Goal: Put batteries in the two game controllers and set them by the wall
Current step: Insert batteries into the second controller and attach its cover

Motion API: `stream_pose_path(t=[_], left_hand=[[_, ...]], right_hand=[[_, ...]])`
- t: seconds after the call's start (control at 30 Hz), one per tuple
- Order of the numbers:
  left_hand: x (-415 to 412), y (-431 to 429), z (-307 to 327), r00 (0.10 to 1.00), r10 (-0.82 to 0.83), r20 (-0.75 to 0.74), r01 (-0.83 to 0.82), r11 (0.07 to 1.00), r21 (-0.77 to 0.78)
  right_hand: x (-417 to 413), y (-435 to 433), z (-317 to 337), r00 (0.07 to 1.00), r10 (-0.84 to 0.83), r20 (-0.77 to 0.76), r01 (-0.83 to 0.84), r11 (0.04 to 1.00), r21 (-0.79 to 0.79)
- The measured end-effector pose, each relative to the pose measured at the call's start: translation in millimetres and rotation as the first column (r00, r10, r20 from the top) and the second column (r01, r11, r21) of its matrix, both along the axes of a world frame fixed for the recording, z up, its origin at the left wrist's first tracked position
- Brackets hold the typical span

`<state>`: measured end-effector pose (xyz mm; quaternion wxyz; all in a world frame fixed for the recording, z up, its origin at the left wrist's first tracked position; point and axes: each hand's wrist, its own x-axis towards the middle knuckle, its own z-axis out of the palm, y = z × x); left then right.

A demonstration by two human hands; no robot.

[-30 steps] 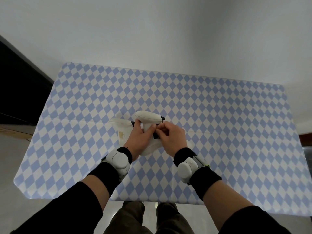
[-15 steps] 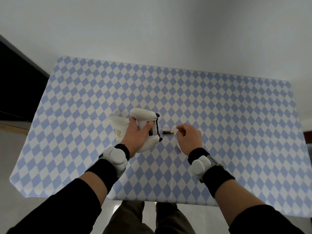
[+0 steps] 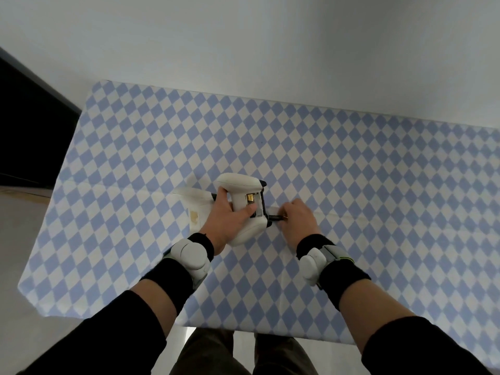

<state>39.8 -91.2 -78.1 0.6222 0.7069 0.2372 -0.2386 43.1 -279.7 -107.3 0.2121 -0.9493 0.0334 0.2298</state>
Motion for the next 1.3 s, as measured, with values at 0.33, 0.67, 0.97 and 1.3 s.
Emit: stream_pose_path(t=[0.33, 0.67, 0.97, 1.3], left_hand=[[-2, 0, 3, 1.000, -0.008, 0.007, 0.008, 0.999, -0.032], [-11, 2, 21, 0.998, 0.039, 0.049, -0.034, 0.994, -0.102], [-16, 0, 30, 0.997, 0.036, 0.062, -0.029, 0.995, -0.097], [-19, -2, 28, 0.999, 0.017, 0.038, -0.008, 0.975, -0.222]], right_hand=[[8, -8, 21, 0.992, -0.101, 0.080, 0.082, 0.973, 0.214], [-6, 11, 70, 0.971, -0.162, 0.173, 0.082, 0.914, 0.398], [-20, 21, 83, 0.958, -0.215, 0.191, 0.122, 0.906, 0.406], [-28, 26, 82, 0.921, -0.360, 0.152, 0.227, 0.810, 0.540]])
